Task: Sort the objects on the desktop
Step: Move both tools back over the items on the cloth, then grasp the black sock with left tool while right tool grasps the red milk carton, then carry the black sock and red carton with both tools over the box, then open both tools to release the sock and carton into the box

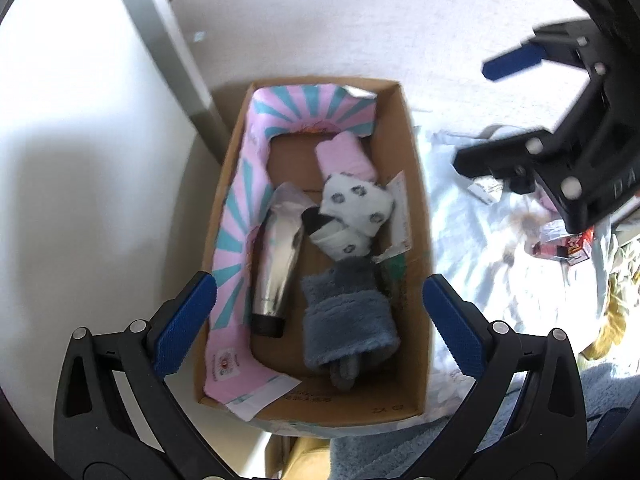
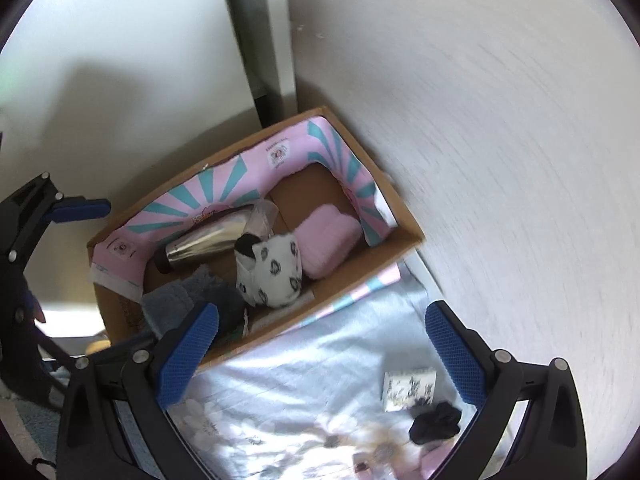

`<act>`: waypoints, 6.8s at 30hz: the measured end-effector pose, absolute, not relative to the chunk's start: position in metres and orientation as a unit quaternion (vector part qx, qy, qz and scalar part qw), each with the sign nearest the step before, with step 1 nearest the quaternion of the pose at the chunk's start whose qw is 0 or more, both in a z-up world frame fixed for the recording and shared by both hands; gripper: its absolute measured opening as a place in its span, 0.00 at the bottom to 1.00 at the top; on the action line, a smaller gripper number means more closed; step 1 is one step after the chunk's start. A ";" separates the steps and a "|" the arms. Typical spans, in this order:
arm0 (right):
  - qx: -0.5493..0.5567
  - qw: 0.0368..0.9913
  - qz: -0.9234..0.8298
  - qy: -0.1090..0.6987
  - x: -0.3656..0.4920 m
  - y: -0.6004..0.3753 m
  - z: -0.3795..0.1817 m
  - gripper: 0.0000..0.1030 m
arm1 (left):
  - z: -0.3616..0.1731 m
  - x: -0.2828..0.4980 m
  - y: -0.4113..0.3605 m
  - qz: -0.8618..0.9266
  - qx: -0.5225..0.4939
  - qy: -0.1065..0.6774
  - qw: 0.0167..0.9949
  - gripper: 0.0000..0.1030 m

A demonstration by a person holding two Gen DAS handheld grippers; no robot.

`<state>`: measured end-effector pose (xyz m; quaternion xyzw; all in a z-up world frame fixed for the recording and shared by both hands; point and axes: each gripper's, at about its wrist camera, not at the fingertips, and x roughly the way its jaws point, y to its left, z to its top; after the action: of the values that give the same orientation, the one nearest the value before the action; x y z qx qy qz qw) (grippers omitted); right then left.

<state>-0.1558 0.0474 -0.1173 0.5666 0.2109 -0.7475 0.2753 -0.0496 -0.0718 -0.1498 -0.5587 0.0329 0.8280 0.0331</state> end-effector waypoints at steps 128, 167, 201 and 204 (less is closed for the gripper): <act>0.576 0.219 -0.762 0.199 -0.121 0.158 -0.082 0.83 | -0.087 -0.051 -0.051 0.863 -0.499 0.050 0.057 0.12; 0.627 0.310 -0.673 0.240 -0.169 -0.038 -0.151 0.83 | -0.167 -0.033 -0.116 0.819 -0.572 -0.030 -0.006 0.13; 0.618 0.166 -0.758 0.123 -0.149 0.126 -0.120 1.00 | -0.124 -0.045 -0.040 0.851 -0.516 0.040 0.092 1.00; 0.619 0.150 -0.761 0.125 -0.131 0.153 -0.113 1.00 | -0.127 -0.052 -0.022 0.845 -0.519 0.030 0.123 1.00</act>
<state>-0.1314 0.1530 -0.1129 0.6191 0.1250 -0.7607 0.1498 -0.0523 -0.0217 -0.1268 -0.5190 0.0297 0.8453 0.1229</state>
